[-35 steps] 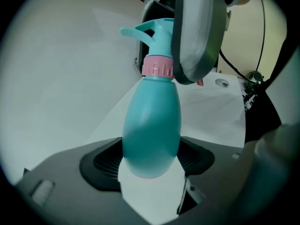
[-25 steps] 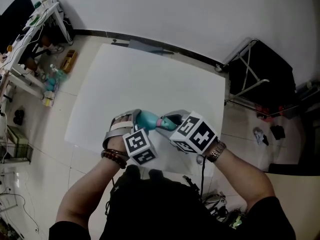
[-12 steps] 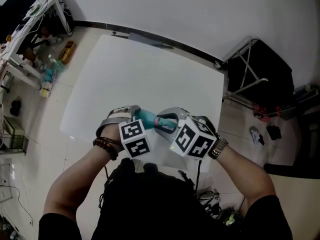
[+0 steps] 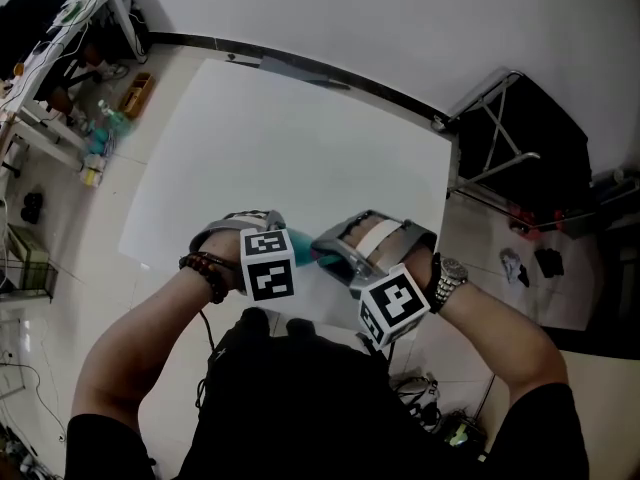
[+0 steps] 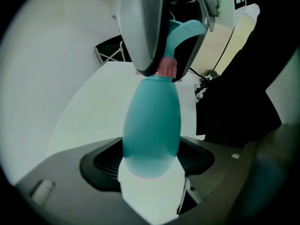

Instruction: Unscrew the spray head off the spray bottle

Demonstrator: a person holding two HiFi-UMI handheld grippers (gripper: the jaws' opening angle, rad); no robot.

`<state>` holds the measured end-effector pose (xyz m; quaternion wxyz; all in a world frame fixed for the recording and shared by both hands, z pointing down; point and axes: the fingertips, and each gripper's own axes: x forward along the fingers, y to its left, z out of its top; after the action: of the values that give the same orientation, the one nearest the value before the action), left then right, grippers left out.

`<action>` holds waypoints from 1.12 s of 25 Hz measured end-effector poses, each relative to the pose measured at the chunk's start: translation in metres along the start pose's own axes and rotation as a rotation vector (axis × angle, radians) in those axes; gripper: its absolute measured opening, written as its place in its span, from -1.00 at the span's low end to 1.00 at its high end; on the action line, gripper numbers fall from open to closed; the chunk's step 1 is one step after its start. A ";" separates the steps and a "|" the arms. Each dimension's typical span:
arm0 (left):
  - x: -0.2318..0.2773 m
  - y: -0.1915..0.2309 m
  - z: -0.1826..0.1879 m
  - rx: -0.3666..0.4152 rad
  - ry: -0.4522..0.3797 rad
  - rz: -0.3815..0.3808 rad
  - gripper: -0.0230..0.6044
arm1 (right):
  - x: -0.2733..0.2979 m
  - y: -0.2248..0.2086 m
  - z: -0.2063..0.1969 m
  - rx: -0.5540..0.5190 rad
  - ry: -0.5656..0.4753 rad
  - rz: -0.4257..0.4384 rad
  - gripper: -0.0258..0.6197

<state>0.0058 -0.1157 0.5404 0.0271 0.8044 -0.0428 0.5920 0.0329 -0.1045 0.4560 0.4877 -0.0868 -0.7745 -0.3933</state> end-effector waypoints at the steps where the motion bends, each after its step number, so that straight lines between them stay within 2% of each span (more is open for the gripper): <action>1: 0.000 -0.001 0.000 0.002 0.002 -0.012 0.30 | 0.000 0.001 0.001 -0.068 0.011 -0.020 -0.54; 4: 0.001 -0.002 0.002 0.015 0.009 -0.026 0.30 | -0.002 0.001 0.006 -0.224 0.024 -0.088 -0.54; 7: 0.001 -0.001 0.002 0.019 0.012 -0.019 0.30 | -0.001 0.004 0.006 -0.319 0.039 -0.126 -0.54; 10: -0.001 0.004 0.004 0.011 0.005 0.009 0.30 | -0.002 0.002 0.002 -0.276 0.047 -0.130 -0.54; 11: -0.002 0.006 0.005 0.005 0.000 0.023 0.30 | -0.003 0.000 0.000 -0.228 0.043 -0.124 -0.47; 12: -0.003 0.009 0.007 -0.002 -0.006 0.040 0.30 | -0.005 -0.003 -0.002 -0.168 0.036 -0.119 -0.27; 14: -0.005 0.016 0.008 -0.013 -0.016 0.081 0.30 | -0.013 -0.013 -0.004 -0.024 0.008 -0.124 -0.15; 17: -0.009 0.029 0.007 -0.039 -0.026 0.152 0.30 | -0.029 -0.032 -0.010 0.205 -0.037 -0.155 -0.15; 20: -0.012 0.045 0.001 -0.062 -0.026 0.239 0.30 | -0.043 -0.050 -0.019 0.507 -0.114 -0.154 -0.15; 22: -0.015 0.056 -0.002 -0.068 -0.020 0.308 0.30 | -0.054 -0.062 -0.030 0.792 -0.201 -0.126 -0.15; 25: -0.021 0.073 -0.003 -0.081 -0.012 0.408 0.30 | -0.073 -0.083 -0.054 1.319 -0.351 -0.074 -0.15; 28: -0.028 0.088 -0.006 -0.091 -0.001 0.497 0.30 | -0.087 -0.093 -0.072 1.778 -0.507 0.017 -0.15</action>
<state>-0.0171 -0.2016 0.5150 -0.0832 0.7675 -0.2656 0.5774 0.0779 -0.1957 0.3510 0.1937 0.2301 -0.8746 0.3802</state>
